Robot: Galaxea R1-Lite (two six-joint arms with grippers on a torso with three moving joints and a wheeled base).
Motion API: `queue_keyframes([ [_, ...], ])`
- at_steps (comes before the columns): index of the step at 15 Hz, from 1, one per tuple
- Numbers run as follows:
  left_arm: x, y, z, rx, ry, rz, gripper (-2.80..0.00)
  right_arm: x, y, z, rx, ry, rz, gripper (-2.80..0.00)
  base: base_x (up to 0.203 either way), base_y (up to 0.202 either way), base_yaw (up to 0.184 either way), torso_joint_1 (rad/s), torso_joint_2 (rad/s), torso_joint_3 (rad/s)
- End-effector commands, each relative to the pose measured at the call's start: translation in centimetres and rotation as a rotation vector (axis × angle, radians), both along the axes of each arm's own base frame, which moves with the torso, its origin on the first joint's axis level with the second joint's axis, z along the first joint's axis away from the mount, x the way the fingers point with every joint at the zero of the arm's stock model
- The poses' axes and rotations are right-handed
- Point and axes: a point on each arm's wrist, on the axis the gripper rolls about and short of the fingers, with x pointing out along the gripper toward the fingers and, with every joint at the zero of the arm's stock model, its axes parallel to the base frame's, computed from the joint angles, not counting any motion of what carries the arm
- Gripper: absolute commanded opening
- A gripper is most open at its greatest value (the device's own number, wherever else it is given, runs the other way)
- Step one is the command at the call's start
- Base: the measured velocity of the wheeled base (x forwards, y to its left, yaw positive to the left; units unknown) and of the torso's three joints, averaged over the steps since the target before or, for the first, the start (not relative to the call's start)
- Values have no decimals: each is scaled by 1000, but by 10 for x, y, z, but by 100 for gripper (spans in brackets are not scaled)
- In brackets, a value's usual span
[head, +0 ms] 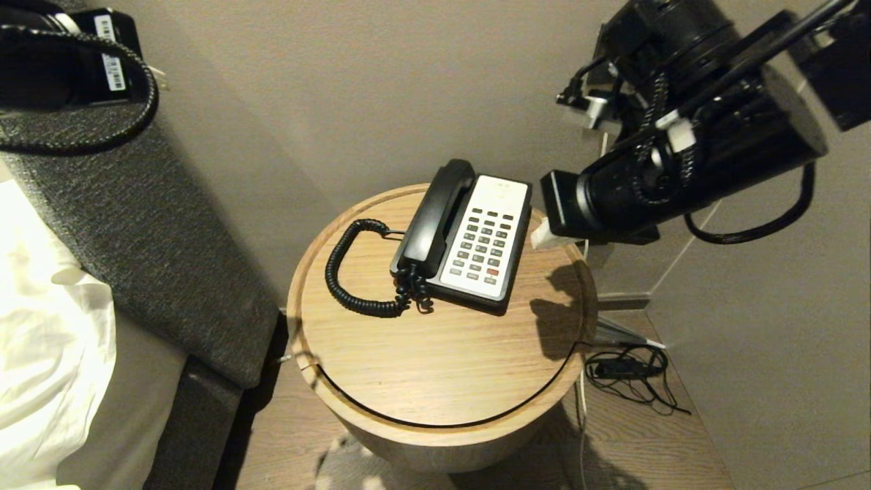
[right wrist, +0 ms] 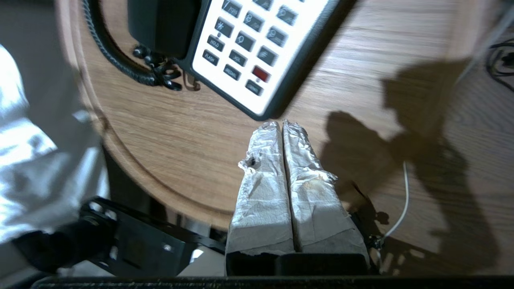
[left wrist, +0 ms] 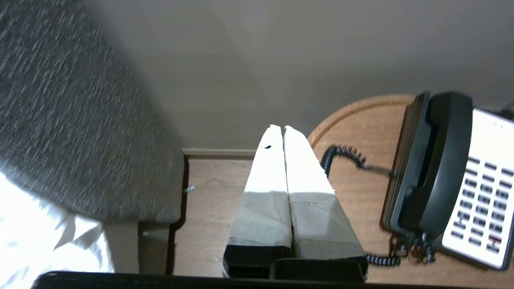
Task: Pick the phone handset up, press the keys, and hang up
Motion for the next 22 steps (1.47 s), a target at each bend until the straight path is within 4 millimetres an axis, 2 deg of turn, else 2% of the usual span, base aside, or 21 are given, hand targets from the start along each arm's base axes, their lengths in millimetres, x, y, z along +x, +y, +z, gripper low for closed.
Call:
queue_keyframes([
  [1,-14,5,-3,2,0,2,-280,-29,-35,34,70,-71,-44,-280,0,0,0,0,0,0],
  [5,-60,22,-36,28,56,5,-280,-84,-106,70,133,-174,-202,-280,0,0,0,0,0,0],
  [8,-115,43,-81,39,79,30,-280,-141,-152,84,177,-237,-319,-280,0,0,0,0,0,0],
  [10,-148,57,-110,33,60,93,-280,-176,-173,87,213,-258,-400,-280,0,0,0,0,0,0],
  [12,-178,66,-134,38,16,138,-280,-207,-186,84,241,-251,-468,-280,0,0,0,0,0,0],
  [15,-214,73,-184,59,-26,188,-280,-243,-198,77,262,-238,-551,-280,0,0,0,0,0,0],
  [18,-230,70,-218,65,-40,296,-280,-257,-201,73,255,-227,-593,-280,0,0,0,0,0,0],
  [20,-241,67,-242,72,-71,247,-280,-262,-202,73,261,-235,-605,-280,0,0,0,0,0,0],
  [22,-242,65,-271,87,-67,173,-280,-274,-204,69,260,-237,-611,-280,0,0,0,0,0,0],
])
